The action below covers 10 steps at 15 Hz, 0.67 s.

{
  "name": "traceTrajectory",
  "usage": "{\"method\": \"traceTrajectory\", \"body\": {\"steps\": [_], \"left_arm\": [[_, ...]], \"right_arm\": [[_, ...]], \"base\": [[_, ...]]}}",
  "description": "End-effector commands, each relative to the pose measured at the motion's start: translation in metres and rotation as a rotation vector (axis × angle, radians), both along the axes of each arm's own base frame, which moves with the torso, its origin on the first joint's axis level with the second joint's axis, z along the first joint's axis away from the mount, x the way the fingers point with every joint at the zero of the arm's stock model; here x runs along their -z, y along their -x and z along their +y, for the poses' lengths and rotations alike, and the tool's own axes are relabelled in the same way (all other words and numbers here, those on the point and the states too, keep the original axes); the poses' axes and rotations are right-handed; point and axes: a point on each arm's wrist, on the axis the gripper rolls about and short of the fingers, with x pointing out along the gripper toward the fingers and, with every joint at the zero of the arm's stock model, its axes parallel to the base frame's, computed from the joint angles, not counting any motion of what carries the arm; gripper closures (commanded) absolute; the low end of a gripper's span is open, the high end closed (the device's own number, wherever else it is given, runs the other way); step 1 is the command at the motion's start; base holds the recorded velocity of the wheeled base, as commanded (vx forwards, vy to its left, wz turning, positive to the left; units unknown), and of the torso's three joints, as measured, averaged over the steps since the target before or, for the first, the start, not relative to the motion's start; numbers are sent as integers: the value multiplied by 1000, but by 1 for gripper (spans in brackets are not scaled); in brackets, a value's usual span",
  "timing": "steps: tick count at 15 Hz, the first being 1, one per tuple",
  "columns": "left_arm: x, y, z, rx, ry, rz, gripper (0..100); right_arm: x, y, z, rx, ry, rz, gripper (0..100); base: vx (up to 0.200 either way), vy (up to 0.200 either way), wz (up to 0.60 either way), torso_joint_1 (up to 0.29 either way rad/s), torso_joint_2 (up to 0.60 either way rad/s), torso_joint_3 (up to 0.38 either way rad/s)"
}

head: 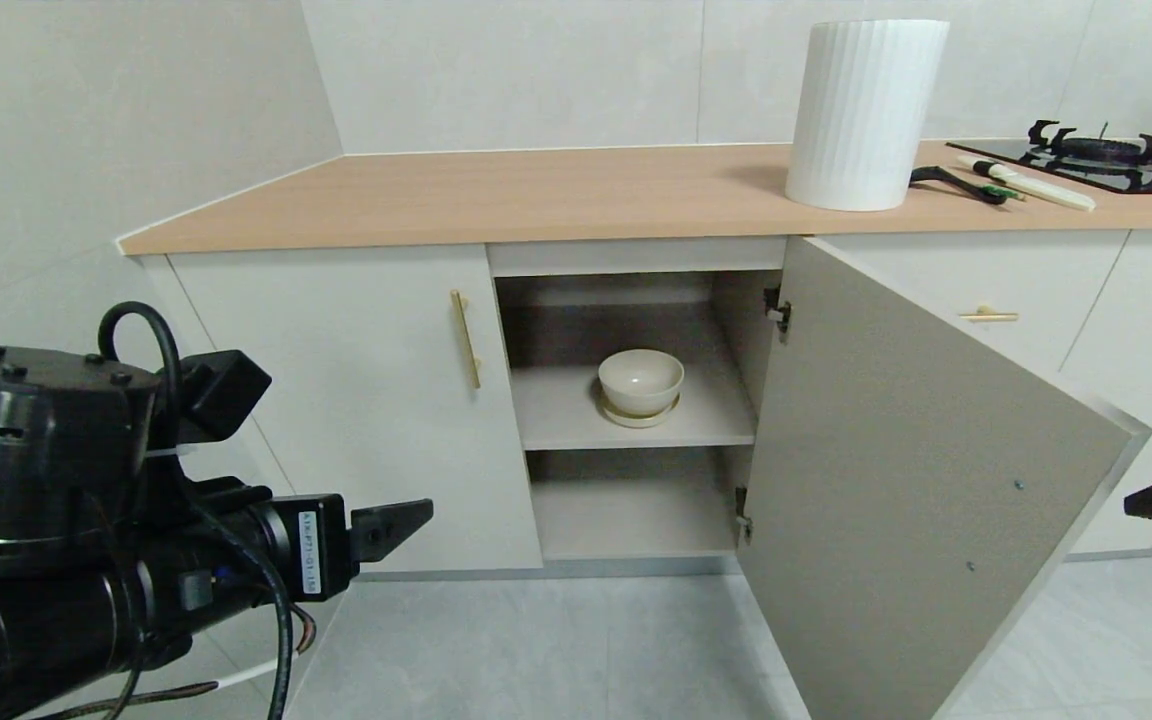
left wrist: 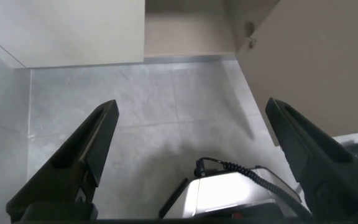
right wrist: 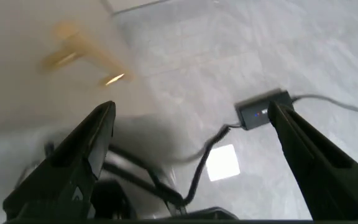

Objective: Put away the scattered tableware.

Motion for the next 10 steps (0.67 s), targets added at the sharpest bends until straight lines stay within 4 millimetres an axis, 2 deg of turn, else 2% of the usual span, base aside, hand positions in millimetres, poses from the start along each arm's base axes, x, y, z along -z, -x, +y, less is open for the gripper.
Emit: {"method": "traceTrajectory", "body": {"steps": [1, 3, 6, 10], "left_arm": [[0, 0, 0, -1, 1, -2, 0], [0, 0, 0, 0, 1, -1, 0], [-1, 0, 0, -1, 2, -3, 0], [0, 0, 0, 0, 1, -1, 0]], "right_arm": [[14, -19, -2, 21, -1, 37, 0], [29, -38, -1, 24, -4, -17, 0], [43, -50, 0, 21, -5, -39, 0], [43, -50, 9, 3, -33, -43, 0]], "base": [[0, 0, 0, 0, 0, 0], [0, 0, 0, 0, 0, 0], [0, 0, 0, 0, 0, 0], [0, 0, 0, 0, 0, 0]]}}
